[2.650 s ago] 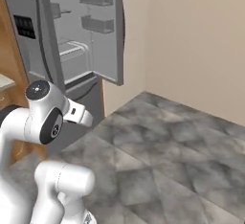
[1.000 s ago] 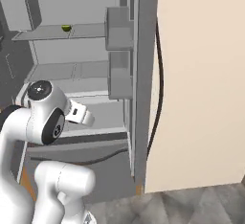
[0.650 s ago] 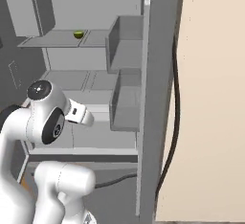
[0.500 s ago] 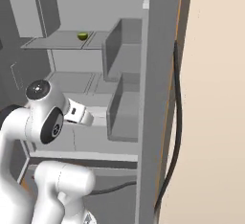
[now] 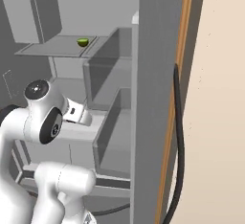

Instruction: Place the cold items (kiwi and tomato) from the fridge in one tupperware on the dining counter. Place the warm items (hot dog and kebab skewer) in the stove area in another tupperware.

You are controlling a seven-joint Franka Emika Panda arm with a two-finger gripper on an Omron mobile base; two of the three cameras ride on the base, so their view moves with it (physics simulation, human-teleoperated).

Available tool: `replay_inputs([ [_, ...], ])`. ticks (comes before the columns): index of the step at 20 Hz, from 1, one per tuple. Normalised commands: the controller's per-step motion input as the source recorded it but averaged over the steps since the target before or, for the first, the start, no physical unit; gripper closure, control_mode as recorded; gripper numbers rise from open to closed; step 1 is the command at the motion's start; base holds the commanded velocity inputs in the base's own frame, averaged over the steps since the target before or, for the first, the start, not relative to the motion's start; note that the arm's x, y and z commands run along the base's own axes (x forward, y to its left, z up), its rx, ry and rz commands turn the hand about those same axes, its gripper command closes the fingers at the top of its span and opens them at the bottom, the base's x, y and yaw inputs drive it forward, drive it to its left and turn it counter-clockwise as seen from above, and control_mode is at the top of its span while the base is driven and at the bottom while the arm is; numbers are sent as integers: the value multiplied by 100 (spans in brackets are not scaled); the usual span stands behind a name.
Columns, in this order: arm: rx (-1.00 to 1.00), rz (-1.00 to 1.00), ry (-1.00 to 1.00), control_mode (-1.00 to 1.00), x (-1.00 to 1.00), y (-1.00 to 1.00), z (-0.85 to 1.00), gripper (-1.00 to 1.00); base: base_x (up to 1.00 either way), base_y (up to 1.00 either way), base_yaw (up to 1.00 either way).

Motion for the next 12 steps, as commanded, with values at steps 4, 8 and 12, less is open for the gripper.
replay_inputs([
  [4,0,0,0,100,0,0,0,-100,86,-6,14],
  [8,0,0,0,100,0,0,0,-100,73,0,8],
  [12,-1,2,-12,-100,71,3,63,-100,0,0,0],
])
